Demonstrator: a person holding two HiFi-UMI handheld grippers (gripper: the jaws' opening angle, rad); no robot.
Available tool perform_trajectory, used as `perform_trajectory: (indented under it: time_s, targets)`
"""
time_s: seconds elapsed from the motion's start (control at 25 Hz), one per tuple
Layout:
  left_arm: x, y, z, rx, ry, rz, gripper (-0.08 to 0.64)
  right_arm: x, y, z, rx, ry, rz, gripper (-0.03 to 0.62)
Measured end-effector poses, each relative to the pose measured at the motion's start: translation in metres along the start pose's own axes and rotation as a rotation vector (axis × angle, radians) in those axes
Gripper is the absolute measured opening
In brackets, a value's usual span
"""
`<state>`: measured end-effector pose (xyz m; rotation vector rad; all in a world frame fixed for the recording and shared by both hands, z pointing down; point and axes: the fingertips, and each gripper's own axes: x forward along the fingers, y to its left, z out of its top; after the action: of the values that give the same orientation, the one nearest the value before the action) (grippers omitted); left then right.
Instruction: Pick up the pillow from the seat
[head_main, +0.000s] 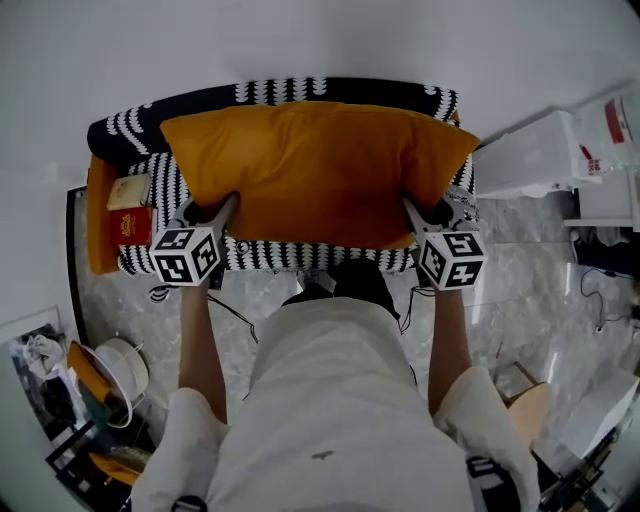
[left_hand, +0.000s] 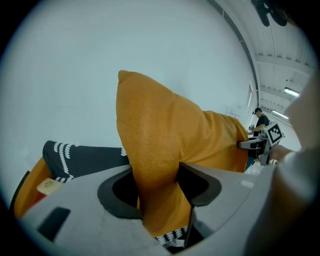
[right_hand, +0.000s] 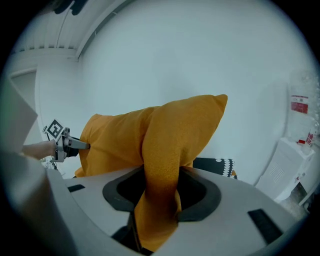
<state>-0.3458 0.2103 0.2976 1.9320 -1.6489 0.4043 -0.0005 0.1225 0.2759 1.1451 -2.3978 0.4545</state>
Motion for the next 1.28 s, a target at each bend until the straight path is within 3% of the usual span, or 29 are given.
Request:
perform_trajectory:
  time_s: [0.36, 0.72, 1.28]
  targets:
    - [-0.038, 0.002, 0.009, 0.024, -0.043, 0.0, 0.23, -0.02, 0.025, 0.014, -0.07, -0.046, -0.006, 0.184]
    - [-0.054, 0.002, 0.011, -0.004, -0.068, 0.032, 0.233, -0.026, 0.033, 0.025, -0.12, -0.057, 0.017, 0.172]
    - [-0.053, -0.015, 0.009, -0.011, -0.064, 0.027, 0.233, -0.04, 0.022, 0.019, -0.102, -0.033, 0.012, 0.172]
